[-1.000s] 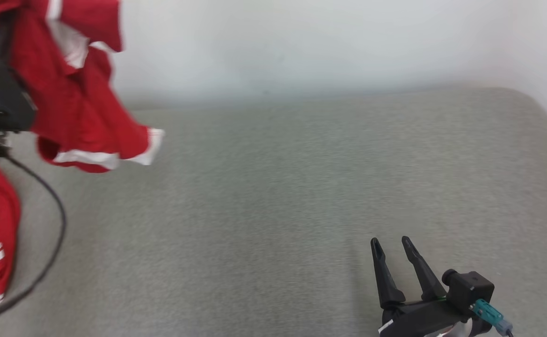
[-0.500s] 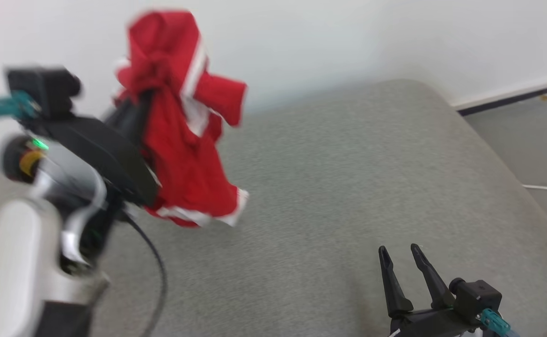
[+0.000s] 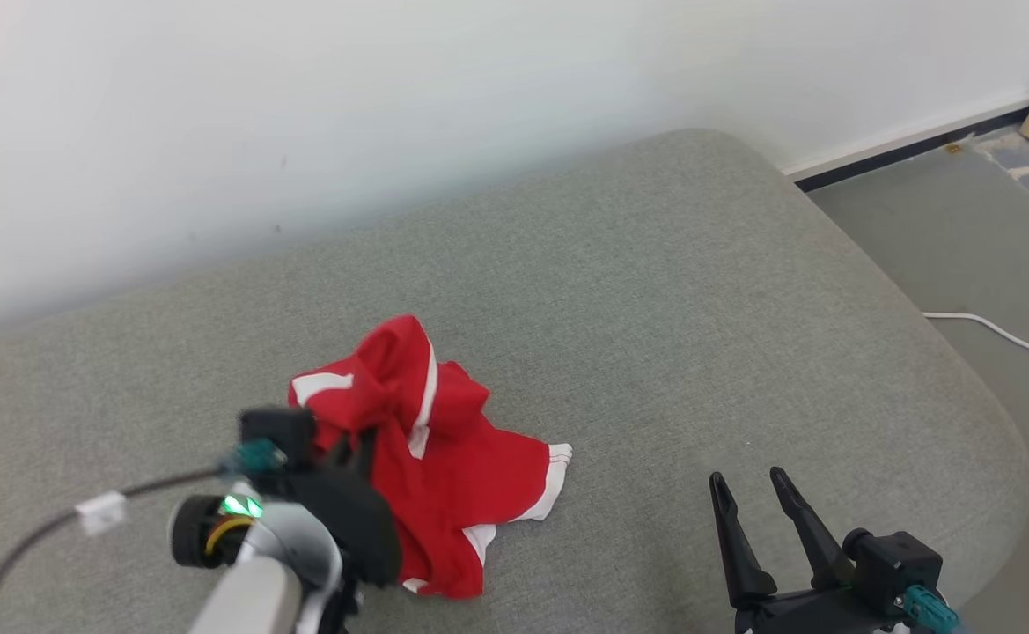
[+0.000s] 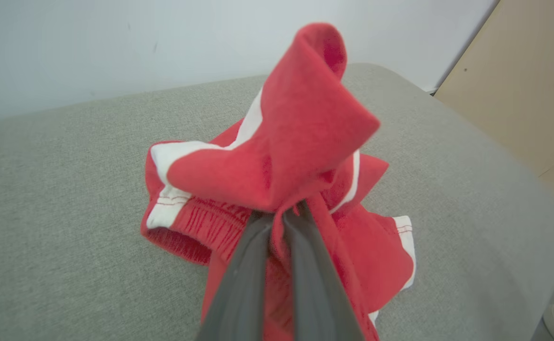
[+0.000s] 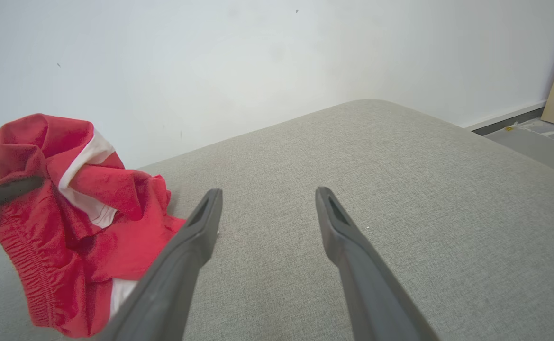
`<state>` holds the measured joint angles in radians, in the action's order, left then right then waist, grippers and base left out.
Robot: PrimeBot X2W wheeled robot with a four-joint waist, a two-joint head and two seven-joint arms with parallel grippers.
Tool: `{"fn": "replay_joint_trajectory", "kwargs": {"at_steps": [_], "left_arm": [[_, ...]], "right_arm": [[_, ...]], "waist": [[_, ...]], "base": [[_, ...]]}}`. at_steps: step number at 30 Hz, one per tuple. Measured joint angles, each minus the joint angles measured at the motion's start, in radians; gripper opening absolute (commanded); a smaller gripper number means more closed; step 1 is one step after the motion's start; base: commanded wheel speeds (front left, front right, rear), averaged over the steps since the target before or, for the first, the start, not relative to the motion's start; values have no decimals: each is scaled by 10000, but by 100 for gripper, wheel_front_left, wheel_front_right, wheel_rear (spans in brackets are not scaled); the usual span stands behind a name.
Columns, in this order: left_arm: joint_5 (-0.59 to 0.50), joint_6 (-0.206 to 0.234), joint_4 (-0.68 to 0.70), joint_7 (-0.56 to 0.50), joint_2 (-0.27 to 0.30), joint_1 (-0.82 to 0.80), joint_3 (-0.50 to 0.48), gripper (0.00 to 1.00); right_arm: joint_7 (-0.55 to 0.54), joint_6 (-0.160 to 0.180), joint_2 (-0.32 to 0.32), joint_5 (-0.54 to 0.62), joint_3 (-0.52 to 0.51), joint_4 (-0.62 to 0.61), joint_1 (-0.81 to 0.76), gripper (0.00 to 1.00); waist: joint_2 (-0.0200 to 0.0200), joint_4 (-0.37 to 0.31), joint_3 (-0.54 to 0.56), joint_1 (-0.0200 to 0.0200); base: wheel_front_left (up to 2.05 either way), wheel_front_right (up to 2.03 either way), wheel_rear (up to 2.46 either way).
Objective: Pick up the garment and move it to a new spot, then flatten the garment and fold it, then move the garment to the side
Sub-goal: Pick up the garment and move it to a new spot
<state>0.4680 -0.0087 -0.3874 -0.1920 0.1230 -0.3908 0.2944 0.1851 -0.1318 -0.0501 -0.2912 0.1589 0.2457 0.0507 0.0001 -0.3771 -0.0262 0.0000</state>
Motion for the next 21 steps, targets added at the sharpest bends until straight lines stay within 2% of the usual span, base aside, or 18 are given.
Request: {"fn": "replay_joint_trajectory", "kwargs": {"at_steps": [1,2,6,11,15,21], "left_arm": [[-290,-40,-297,370,13,8,182,42],[-433,-167,-619,652,-19,14,341,100],[-502,-357,-1613,1519,-293,225,708,100],[-606,-529,-1540,3428,-383,288,750,100],[-656,-328,-1076,4261,-286,853,481,100],[-851,82,303,4516,27,2140,-355,100]], "right_arm": [[-4,0,0,-2,19,-31,-12,100],[-15,0,-2,-2,35,-48,-28,100],[-90,0,0,0,27,-81,-135,100],[-146,0,2,84,-140,-151,-264,100],[-180,0,0,167,-458,-265,-465,100],[-173,0,-15,313,-821,-470,-647,100]], "waist": [[0,22,-2,0],[-1,49,-2,0],[0,213,33,0],[0,578,129,0],[0,961,231,0],[-1,1638,365,0]], "base": [[0,0,0],[0,0,0],[0,0,0],[0,0,0],[0,0,0],[0,0,0]]}}
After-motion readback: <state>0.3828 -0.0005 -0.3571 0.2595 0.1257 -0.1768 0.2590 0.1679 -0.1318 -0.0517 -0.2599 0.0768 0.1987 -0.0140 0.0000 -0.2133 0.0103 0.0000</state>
